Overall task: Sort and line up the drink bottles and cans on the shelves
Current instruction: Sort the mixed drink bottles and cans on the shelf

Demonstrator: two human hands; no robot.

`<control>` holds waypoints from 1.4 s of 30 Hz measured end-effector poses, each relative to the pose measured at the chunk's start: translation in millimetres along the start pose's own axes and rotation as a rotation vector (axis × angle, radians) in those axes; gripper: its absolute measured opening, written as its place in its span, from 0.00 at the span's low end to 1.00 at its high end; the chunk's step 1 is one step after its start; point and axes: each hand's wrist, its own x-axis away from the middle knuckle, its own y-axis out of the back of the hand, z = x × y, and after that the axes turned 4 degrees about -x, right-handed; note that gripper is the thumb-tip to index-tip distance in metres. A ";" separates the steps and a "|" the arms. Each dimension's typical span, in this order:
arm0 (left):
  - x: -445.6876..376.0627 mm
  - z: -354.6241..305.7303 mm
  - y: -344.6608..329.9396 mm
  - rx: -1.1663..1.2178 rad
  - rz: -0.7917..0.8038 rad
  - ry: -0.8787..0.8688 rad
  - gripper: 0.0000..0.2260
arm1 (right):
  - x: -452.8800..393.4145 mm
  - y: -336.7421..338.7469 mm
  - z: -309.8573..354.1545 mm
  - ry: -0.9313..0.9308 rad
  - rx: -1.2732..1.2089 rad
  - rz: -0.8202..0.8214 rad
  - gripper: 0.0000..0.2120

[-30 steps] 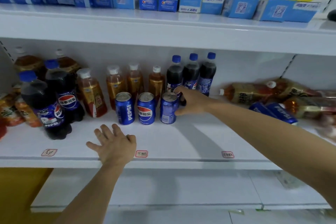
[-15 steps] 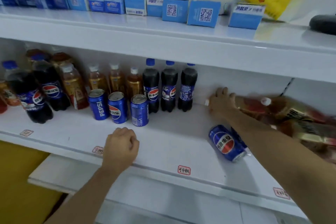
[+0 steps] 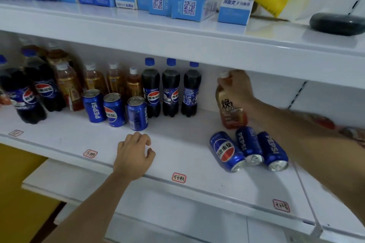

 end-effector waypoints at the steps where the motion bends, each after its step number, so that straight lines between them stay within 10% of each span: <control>1: 0.3 -0.1 0.2 0.005 -0.003 0.003 0.09 | -1.9 3.9 -0.1 -0.046 -0.087 -0.046 0.09; 8: -1.2 -1.4 1.7 -0.002 0.025 0.018 0.07 | 4.5 3.8 3.5 -0.140 -0.250 -0.063 0.11; 13: -2.3 -1.0 0.6 -0.015 0.022 0.021 0.08 | 42.9 14.3 2.4 0.153 0.246 -0.240 0.11; 18: -0.1 -3.8 4.4 -0.018 0.019 0.012 0.08 | 105.2 14.2 5.8 0.165 0.719 0.722 0.31; 24: 2.6 -6.8 7.2 -0.011 0.028 0.015 0.09 | 108.2 -8.4 4.0 0.048 0.610 0.934 0.31; 31: 3.5 -7.5 9.3 -0.020 0.034 0.015 0.09 | 95.1 -45.7 23.3 0.178 0.109 0.512 0.28; 42: 1.0 -8.5 9.2 -0.021 0.036 0.025 0.08 | 90.6 -49.2 20.7 0.133 -0.078 0.459 0.29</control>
